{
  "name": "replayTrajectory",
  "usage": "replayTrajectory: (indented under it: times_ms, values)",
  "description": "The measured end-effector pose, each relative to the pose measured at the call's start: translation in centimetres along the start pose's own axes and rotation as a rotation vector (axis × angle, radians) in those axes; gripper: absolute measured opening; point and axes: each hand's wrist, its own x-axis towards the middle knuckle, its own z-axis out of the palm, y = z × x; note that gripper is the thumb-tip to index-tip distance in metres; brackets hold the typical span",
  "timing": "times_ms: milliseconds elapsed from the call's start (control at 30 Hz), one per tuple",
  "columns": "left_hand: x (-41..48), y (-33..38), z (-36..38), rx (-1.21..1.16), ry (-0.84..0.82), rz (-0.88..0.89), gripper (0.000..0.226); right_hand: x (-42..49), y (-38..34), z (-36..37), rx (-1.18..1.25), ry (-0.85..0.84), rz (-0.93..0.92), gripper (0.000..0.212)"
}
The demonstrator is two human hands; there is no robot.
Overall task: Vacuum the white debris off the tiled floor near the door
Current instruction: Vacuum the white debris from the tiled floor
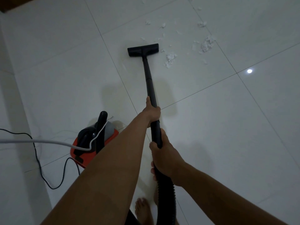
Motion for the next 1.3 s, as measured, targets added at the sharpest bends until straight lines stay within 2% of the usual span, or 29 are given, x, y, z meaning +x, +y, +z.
replayTrajectory:
  times_ms: [267,567,1300]
  values:
    - [2.0,2.5,-0.8,0.007,0.008,0.011,0.078,2.4,-2.4,-1.0,-0.066,0.002,-0.035,0.057]
    - [5.1,7.8,-3.1,0.005,0.007,0.027,0.079,5.6,-7.8,-2.3,0.057,-0.046,-0.015,0.047]
    - [13.1,16.3,-7.7,0.046,0.017,0.039,0.079,13.3,-17.6,-3.7,0.039,-0.025,0.034,0.057]
